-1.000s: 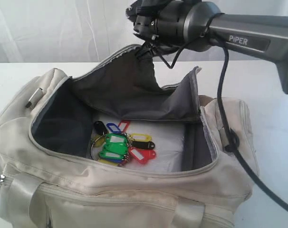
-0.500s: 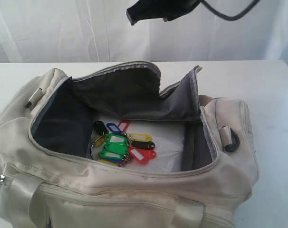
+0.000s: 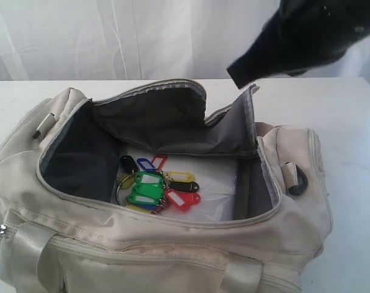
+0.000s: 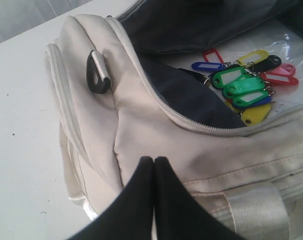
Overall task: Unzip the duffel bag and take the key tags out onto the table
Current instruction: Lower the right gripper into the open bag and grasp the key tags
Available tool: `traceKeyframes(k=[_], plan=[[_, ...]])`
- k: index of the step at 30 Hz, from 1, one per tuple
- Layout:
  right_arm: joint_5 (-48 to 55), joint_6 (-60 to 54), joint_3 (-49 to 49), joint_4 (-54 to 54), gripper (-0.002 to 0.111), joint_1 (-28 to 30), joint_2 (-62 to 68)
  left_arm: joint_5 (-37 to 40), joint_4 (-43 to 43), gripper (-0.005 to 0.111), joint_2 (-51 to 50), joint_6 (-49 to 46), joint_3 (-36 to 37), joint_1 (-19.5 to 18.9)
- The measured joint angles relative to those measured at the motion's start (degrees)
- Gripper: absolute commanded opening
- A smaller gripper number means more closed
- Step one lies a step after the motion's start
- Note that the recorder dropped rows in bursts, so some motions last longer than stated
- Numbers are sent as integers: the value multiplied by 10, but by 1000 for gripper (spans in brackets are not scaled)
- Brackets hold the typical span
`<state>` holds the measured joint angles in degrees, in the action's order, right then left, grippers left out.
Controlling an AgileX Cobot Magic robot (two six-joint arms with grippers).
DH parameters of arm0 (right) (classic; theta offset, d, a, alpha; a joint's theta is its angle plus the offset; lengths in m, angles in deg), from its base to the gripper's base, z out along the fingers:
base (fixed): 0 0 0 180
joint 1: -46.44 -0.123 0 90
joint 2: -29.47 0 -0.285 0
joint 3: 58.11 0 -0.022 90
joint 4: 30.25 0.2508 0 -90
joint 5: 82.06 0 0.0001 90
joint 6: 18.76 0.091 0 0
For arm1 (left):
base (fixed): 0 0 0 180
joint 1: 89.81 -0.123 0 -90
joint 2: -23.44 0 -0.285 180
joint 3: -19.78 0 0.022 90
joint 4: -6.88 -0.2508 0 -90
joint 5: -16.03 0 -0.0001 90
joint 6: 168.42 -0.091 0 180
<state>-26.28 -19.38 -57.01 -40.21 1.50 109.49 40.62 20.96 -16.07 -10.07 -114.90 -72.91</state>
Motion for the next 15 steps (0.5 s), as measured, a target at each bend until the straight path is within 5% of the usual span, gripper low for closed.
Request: traceKeyframes(k=[15], plan=[[-37,143,206,-146,0,1,-112,-2,0,0,-14,-3,-6,0]])
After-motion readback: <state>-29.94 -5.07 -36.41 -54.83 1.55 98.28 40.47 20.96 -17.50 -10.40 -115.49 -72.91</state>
